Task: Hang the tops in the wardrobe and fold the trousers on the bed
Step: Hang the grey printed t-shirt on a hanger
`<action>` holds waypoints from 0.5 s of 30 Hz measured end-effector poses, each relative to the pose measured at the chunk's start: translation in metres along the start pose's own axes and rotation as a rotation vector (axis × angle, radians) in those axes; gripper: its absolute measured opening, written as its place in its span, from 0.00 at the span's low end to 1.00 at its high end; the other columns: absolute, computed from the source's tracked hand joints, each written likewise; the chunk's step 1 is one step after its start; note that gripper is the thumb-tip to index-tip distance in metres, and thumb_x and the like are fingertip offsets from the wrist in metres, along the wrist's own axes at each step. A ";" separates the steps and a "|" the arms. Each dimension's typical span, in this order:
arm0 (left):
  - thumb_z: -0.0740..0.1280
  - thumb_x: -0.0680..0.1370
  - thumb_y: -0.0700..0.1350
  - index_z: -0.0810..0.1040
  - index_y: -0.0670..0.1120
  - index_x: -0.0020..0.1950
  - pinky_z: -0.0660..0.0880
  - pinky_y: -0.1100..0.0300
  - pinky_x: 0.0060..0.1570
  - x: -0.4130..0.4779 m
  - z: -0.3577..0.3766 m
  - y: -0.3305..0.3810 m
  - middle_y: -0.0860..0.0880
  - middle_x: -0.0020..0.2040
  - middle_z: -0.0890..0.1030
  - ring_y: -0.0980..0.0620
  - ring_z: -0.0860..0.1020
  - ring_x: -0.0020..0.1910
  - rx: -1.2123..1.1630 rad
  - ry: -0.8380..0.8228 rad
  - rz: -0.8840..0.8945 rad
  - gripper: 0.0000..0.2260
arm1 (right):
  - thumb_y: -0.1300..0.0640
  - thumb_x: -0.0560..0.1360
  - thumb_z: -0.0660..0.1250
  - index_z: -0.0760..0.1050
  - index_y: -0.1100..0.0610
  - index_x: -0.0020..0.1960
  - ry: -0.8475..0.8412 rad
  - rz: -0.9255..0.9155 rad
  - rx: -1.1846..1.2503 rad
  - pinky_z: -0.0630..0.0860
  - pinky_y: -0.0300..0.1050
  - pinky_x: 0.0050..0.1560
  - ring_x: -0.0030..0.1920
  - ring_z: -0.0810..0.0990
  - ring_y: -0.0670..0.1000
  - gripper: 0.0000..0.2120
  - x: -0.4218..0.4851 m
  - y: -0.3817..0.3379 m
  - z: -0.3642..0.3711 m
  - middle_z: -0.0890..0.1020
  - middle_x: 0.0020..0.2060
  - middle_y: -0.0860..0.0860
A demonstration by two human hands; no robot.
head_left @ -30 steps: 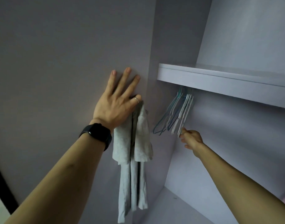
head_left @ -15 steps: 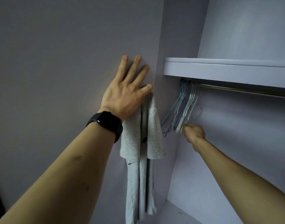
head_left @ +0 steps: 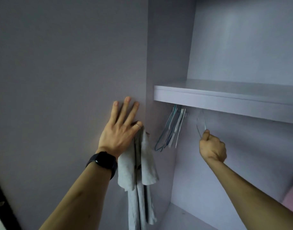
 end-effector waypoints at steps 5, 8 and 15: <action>0.65 0.75 0.40 0.84 0.48 0.50 0.36 0.34 0.76 0.005 -0.001 -0.005 0.38 0.78 0.64 0.29 0.57 0.77 -0.032 -0.155 -0.039 0.10 | 0.42 0.85 0.48 0.78 0.57 0.42 -0.049 0.000 0.001 0.70 0.50 0.47 0.47 0.78 0.62 0.28 -0.026 0.027 -0.047 0.79 0.40 0.57; 0.67 0.76 0.38 0.82 0.46 0.57 0.34 0.37 0.76 0.011 -0.008 -0.010 0.39 0.76 0.68 0.32 0.54 0.79 -0.188 -0.240 -0.239 0.11 | 0.44 0.85 0.52 0.73 0.61 0.34 -0.086 0.077 0.125 0.69 0.48 0.41 0.38 0.75 0.59 0.29 -0.059 0.051 -0.078 0.77 0.31 0.54; 0.58 0.83 0.46 0.72 0.46 0.60 0.74 0.45 0.49 0.016 -0.056 0.063 0.42 0.55 0.80 0.36 0.77 0.51 -1.022 -0.376 -0.600 0.08 | 0.46 0.83 0.60 0.60 0.51 0.24 -0.172 0.245 0.370 0.58 0.46 0.36 0.28 0.61 0.51 0.30 -0.141 0.136 -0.146 0.62 0.22 0.49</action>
Point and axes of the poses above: each hand's wrist, its own x-axis towards the middle knuckle, its own z-axis out of the palm, y = z × x, the point moved 9 cm from there along x, towards the middle knuckle
